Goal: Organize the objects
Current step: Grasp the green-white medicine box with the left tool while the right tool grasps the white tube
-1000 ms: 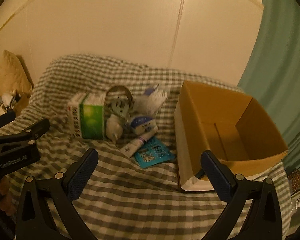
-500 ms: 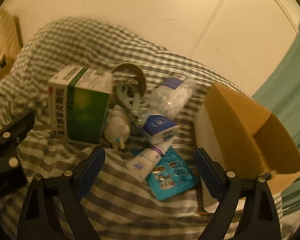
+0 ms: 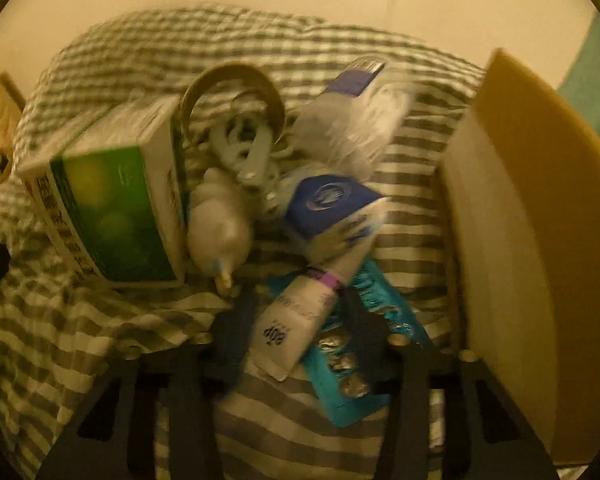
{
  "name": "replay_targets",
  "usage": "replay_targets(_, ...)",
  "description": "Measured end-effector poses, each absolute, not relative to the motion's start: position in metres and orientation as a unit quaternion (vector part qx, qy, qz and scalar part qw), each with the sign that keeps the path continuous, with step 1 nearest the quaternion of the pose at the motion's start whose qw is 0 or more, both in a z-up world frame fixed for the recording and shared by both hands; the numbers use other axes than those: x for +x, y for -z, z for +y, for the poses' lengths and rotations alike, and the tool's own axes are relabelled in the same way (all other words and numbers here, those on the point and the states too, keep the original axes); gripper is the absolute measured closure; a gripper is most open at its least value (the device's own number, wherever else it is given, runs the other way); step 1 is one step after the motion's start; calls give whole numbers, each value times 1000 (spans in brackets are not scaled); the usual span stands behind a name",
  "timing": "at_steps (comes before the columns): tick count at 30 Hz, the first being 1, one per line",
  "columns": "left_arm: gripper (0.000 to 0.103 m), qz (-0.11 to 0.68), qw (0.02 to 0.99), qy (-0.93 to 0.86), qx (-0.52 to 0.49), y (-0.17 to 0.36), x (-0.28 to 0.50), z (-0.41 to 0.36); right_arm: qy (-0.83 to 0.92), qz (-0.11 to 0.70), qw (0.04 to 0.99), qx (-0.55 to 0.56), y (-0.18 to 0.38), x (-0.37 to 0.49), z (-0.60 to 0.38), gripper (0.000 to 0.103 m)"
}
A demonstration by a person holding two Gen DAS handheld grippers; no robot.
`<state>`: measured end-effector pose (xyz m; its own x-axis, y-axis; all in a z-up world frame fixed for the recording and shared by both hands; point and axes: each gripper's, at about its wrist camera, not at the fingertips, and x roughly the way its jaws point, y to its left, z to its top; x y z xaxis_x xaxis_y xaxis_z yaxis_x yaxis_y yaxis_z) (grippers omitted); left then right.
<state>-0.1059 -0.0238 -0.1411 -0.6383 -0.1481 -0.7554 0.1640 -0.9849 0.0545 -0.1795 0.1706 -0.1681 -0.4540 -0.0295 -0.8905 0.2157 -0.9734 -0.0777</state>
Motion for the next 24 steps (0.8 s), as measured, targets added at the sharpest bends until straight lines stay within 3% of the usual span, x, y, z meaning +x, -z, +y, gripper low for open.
replay_targets(3,0,-2,79,905,418,142,-106,-15,864,83,87,489,151,-165,177,93)
replay_targets(8,0,-26,62,907,416,140,-115,8,884,79,101,450,123,-149,189,97)
replay_targets(16,0,-28,25,908,418,143,-144,43,882,36,105,458,123,-155,214,98)
replay_targets(24,0,-53,51,911,406,152,-175,63,884,47,92,456,132,-162,202,98)
